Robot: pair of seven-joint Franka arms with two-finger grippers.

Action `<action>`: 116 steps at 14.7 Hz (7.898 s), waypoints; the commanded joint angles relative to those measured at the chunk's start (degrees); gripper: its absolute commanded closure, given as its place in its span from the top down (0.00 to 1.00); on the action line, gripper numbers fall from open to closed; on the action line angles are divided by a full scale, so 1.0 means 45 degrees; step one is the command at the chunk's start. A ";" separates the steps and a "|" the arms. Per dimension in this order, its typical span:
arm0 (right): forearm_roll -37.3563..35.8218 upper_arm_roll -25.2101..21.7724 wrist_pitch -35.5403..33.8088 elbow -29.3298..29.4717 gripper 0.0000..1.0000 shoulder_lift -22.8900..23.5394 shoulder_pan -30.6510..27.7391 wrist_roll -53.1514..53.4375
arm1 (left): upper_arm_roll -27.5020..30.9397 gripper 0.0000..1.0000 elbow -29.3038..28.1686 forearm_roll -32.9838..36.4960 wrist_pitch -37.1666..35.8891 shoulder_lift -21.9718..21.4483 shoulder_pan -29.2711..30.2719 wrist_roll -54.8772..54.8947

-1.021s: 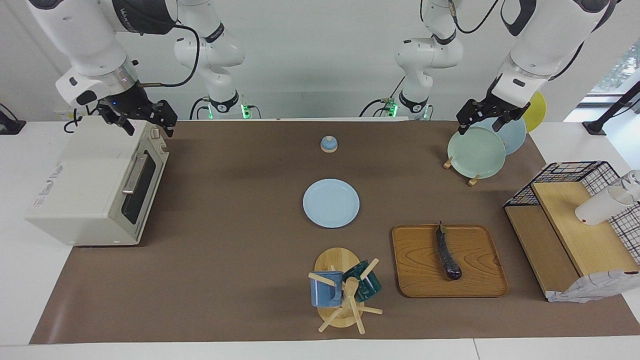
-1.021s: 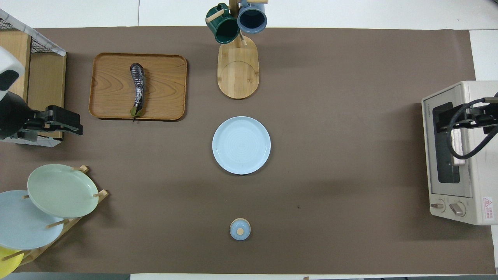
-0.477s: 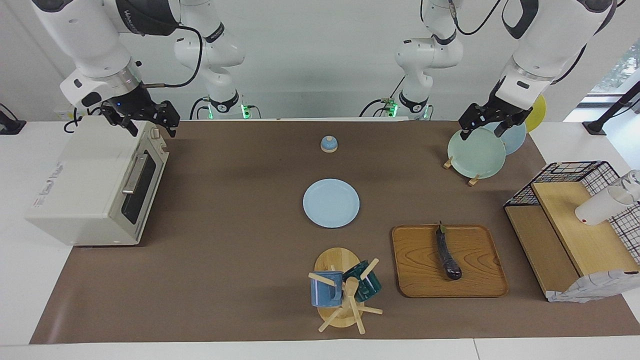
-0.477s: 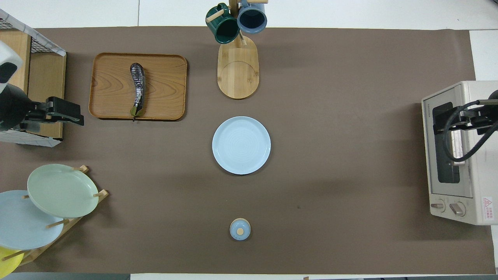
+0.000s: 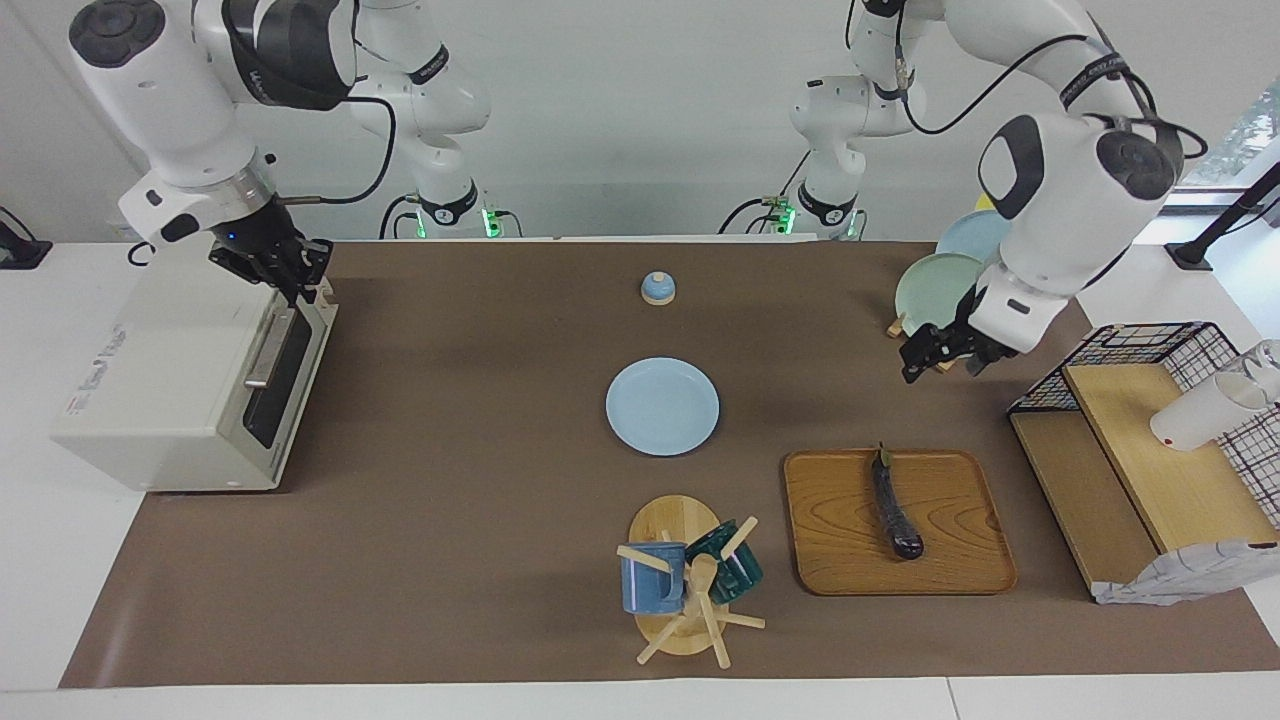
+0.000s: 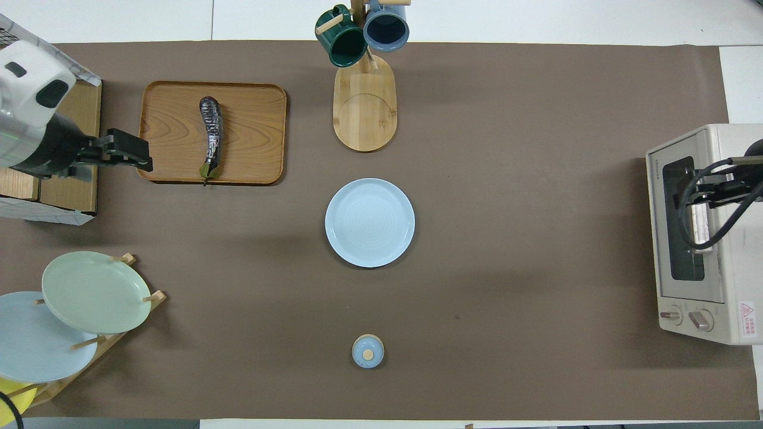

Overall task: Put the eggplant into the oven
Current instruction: 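Grasp the eggplant with the left gripper while the right gripper reaches the oven, then carry the eggplant onto the blue plate while the right gripper opens the oven, then release the eggplant on the plate while the right gripper lowers the oven door, then grasp the eggplant on the blue plate with the right gripper, then carry the eggplant into the open oven with the right gripper and release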

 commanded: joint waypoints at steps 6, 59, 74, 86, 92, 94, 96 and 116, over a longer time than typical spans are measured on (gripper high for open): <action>-0.1337 0.0054 0.2672 -0.2686 0.00 -0.0171 -0.0958 -0.1067 | -0.0032 1.00 0.0143 0.1095 0.4066 0.3281 -0.0395 0.0446; 0.1339 0.0307 0.4373 0.1207 0.50 0.4038 0.8412 0.7460 | 0.0085 1.00 -0.2555 -0.1091 0.0342 -0.2007 -0.1023 -0.0064; 0.0108 0.0307 0.8081 0.1027 0.55 0.6821 1.0780 0.9363 | 0.0085 1.00 -0.0966 0.0903 -0.4876 -0.4252 -0.0415 0.0466; 0.0049 0.0172 0.7618 0.0495 0.00 0.6548 1.0702 0.7747 | 0.0299 1.00 -0.0972 0.0064 -0.4444 -0.4314 -0.0395 0.0896; -0.1277 0.0151 0.3847 0.1964 0.00 0.5555 0.9064 0.6786 | 0.0320 1.00 -0.0170 0.0180 -0.4641 -0.3962 -0.0376 0.1031; -0.1531 0.0151 0.2794 0.1399 0.00 0.4600 0.8458 0.6202 | 0.0320 1.00 -0.0268 0.0180 -0.4699 -0.4001 -0.0376 0.1032; -0.1902 0.0151 0.2263 0.0113 0.00 0.3137 0.7621 0.5188 | 0.0300 1.00 -0.0288 0.0180 -0.4777 -0.4020 -0.0356 0.1052; -0.1962 0.0171 0.6246 -0.6788 0.00 -0.0757 -0.0724 -0.2318 | 0.0281 1.00 -0.0522 0.0160 -0.4914 -0.4137 -0.0141 0.0954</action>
